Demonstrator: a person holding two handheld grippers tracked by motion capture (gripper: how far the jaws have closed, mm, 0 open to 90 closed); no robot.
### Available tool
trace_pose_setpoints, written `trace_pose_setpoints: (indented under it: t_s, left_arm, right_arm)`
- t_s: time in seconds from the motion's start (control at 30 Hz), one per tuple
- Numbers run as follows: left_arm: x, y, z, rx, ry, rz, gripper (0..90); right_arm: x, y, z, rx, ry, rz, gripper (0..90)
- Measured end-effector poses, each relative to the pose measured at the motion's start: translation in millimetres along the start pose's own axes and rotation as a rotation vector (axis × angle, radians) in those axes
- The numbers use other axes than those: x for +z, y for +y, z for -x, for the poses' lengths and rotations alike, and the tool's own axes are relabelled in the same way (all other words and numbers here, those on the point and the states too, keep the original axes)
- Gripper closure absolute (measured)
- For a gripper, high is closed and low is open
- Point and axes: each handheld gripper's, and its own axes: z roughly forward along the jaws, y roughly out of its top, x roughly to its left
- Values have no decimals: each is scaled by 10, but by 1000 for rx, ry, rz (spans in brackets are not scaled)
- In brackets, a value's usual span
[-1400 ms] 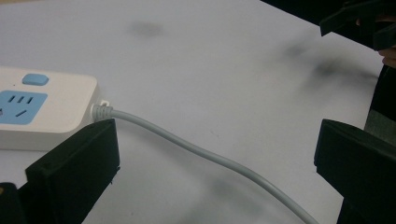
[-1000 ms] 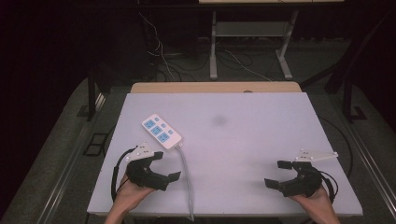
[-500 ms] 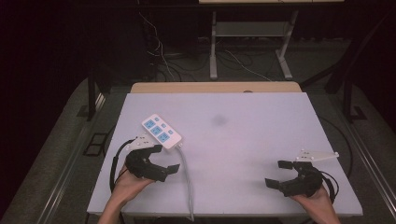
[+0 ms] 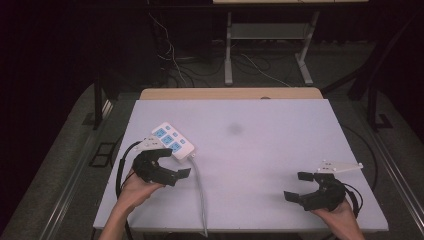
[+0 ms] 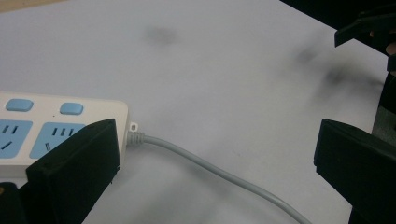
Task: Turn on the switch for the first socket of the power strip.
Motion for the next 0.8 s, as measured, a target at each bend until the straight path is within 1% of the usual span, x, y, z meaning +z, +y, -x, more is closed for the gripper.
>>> trace_pose_setpoints:
  t_s: [0.27, 0.57, 0.7, 0.8]
  left_arm:
    - [5, 82, -65, -4, -5, -3, 0]
    - [4, 174, -155, -2, 9, -28, 0]
    - [30, 222, -206, -6, 11, -37, 0]
    - [57, 256, -246, 0, 17, -53, 0]
  right_arm:
    - [0, -1, -1, -1, 0, -1, 2]
    - [2, -1, 0, -6, 1, -3, 2]
    - [5, -1, 0, -5, 4, -5, 2]
    - [6, -2, 4, -5, 5, -8, 2]
